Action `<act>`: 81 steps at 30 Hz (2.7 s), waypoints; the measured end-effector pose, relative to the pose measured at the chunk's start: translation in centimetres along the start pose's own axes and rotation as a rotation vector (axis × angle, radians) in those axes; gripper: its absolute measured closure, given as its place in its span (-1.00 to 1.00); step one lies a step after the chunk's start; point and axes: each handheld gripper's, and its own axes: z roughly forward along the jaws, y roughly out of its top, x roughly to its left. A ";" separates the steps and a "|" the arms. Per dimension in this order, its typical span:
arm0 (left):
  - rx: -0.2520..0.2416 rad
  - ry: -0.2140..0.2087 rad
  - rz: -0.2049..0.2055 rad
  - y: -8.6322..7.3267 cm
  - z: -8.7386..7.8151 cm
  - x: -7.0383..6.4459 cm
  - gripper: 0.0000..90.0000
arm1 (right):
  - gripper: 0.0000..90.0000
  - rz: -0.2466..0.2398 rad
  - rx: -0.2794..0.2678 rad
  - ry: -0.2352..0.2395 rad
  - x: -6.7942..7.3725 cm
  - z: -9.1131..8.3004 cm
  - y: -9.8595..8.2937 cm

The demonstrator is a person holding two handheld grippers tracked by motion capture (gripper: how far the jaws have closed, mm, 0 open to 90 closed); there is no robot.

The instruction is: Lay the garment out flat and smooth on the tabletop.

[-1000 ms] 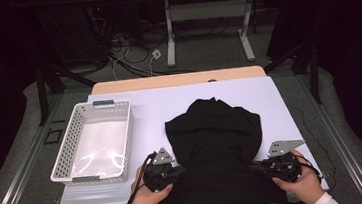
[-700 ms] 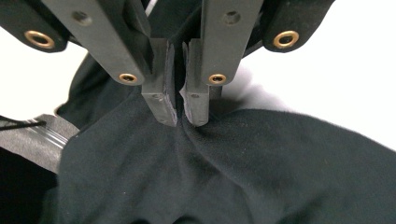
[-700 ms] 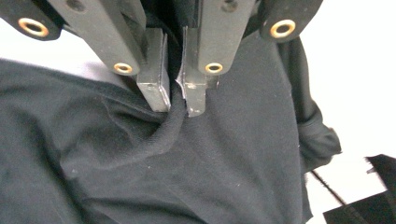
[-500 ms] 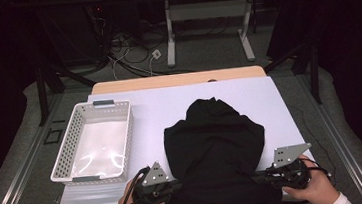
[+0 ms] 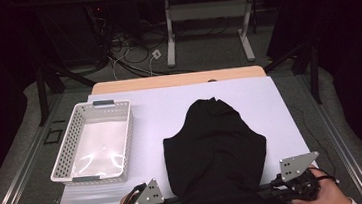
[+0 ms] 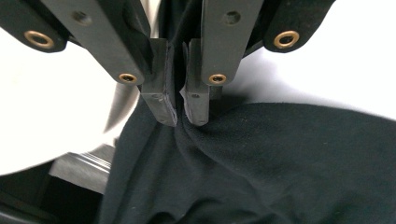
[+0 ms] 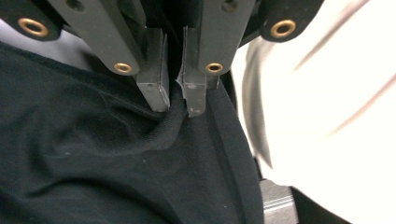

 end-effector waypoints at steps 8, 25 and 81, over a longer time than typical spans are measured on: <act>0.049 -0.078 0.042 -0.4 0.6 -1.8 0.87 | 0.84 -0.027 0.076 0.074 1.8 0.6 -0.3; -0.017 -0.054 -0.025 -0.4 1.4 0.4 0.27 | 0.36 0.025 -0.015 0.027 1.7 0.5 -0.9; 0.016 0.185 -0.388 1.8 11.5 3.3 0.37 | 0.49 0.320 -0.055 -0.423 -1.8 9.2 -1.1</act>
